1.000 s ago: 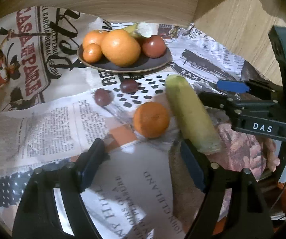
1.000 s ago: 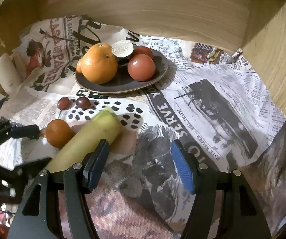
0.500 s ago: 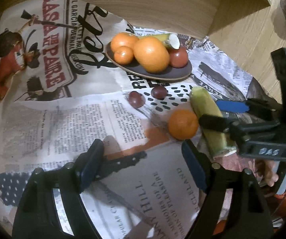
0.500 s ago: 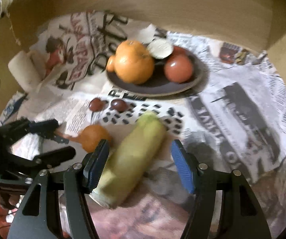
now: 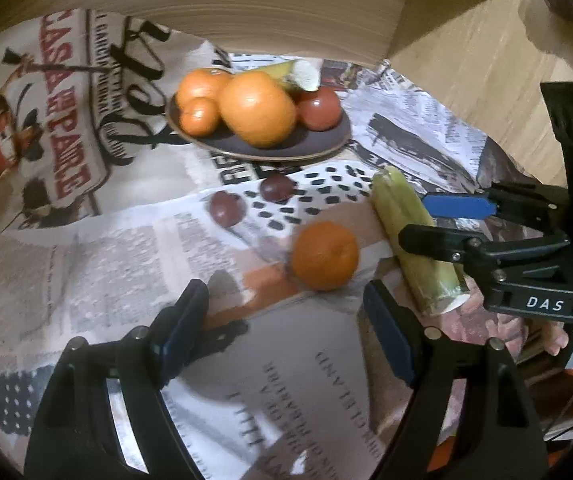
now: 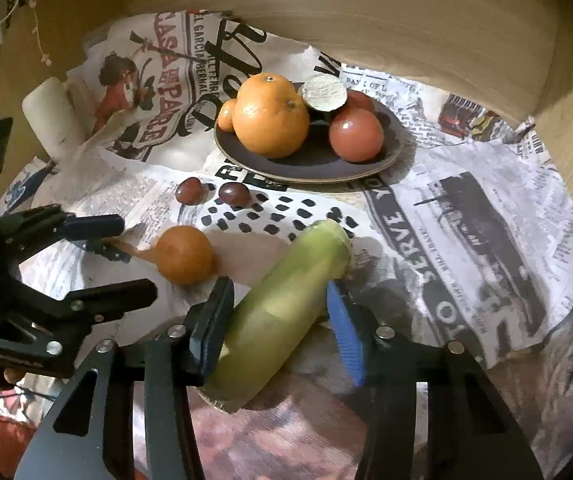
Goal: Organize fruits
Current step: 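Grasp a loose tangerine with the left gripper while the right gripper grasps a green corn cob, then carry the tangerine and corn cob onto the plate and open both grippers, then withdraw both grippers from the plate toward the remaining loose fruit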
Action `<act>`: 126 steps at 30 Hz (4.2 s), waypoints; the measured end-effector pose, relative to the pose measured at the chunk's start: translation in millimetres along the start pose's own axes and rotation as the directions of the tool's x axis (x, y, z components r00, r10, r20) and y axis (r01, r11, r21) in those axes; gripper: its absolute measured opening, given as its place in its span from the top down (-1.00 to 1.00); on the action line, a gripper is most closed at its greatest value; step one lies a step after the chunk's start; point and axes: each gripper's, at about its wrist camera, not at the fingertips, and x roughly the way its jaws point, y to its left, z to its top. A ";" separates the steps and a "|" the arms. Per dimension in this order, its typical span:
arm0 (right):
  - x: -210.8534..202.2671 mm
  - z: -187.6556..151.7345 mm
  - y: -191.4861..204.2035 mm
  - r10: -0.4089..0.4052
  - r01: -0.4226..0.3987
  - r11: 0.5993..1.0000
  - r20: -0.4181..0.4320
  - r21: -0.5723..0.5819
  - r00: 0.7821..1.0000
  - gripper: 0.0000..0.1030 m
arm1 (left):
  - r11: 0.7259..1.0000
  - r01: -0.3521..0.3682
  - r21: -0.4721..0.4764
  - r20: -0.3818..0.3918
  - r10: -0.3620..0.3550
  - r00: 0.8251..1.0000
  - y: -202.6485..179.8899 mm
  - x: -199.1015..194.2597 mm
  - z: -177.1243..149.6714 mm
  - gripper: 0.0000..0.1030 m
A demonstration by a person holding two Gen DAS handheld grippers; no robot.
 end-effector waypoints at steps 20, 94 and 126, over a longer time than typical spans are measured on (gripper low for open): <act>18.3 1.3 -29.0 -0.068 0.069 0.995 -0.009 0.068 0.998 0.31 | 0.999 -0.012 0.037 -0.017 0.012 1.000 -15.3 25.8 19.0 0.26; -12.2 100.7 -52.6 -0.021 0.029 0.999 0.178 -0.043 0.984 0.05 | 0.999 -0.033 0.015 0.034 0.032 0.999 -5.3 39.6 104.9 0.26; 22.6 44.5 -8.4 0.180 -0.180 0.983 0.021 -0.026 0.983 -0.02 | 0.992 -0.120 -0.033 -0.003 0.120 0.993 45.2 -2.6 37.9 -0.01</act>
